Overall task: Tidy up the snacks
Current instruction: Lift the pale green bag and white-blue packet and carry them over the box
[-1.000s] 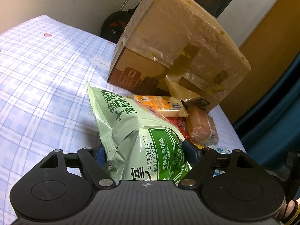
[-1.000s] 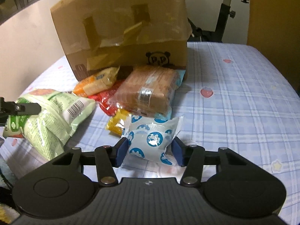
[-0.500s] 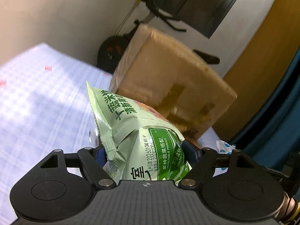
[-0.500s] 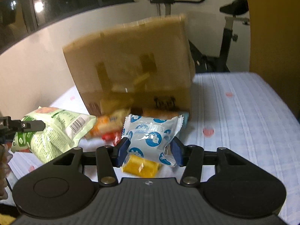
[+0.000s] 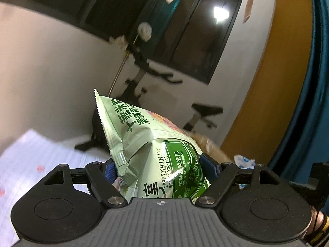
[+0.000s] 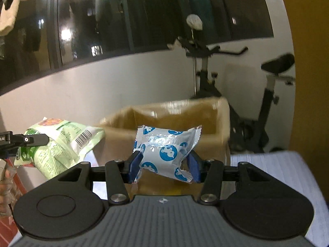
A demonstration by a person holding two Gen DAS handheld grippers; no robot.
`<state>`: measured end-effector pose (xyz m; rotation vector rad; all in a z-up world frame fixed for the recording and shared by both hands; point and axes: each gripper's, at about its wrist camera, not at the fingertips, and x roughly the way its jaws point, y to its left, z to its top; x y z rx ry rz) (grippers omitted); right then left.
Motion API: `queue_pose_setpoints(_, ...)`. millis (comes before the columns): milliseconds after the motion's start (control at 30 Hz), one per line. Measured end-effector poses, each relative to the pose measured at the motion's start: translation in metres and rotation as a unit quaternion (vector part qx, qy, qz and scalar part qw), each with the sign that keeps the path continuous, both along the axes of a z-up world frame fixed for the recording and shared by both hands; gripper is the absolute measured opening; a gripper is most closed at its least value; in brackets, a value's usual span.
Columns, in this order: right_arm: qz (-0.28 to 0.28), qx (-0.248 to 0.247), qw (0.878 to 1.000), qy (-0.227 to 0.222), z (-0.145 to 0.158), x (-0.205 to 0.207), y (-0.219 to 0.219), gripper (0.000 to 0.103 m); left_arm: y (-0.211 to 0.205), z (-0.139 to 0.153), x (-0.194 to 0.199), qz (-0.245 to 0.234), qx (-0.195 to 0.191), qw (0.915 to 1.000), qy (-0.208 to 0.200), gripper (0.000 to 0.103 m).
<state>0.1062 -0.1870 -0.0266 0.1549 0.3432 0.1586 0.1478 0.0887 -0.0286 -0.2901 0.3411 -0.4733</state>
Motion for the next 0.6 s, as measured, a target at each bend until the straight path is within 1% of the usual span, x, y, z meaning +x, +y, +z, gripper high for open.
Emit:
queue_pose_setpoints(67,0.002,-0.007,1.0,-0.01,0.011,0.011,-0.002,0.051,-0.005,0.012,0.01,-0.003,-0.005,0.9999,-0.009,0.081)
queue_pose_setpoints(167,0.007,-0.018,1.0,-0.02,0.022,0.033,-0.003,0.051,-0.02,0.022,0.03,-0.005,-0.005,0.9999,-0.013,0.081)
queue_pose_setpoints(267,0.009,-0.016,1.0,-0.015,0.028,0.06,-0.006,0.051,-0.04,0.024,0.059,-0.011,-0.014,0.9998,0.0,0.081)
queue_pose_setpoints(367,0.003,-0.02,1.0,-0.005,0.026,0.085,-0.008,0.051,-0.062,0.023,0.085,-0.019,-0.022,0.9995,0.009,0.081)
queue_pose_setpoints(467,-0.004,-0.025,1.0,0.016,0.017,0.108,-0.009,0.051,-0.085,0.021,0.107,-0.035,-0.006,0.9992,0.021,0.082)
queue_pose_setpoints(600,-0.013,-0.04,0.998,0.046,0.001,0.126,-0.007,0.052,-0.112,0.013,0.129,-0.046,0.039,0.9973,0.041,0.082)
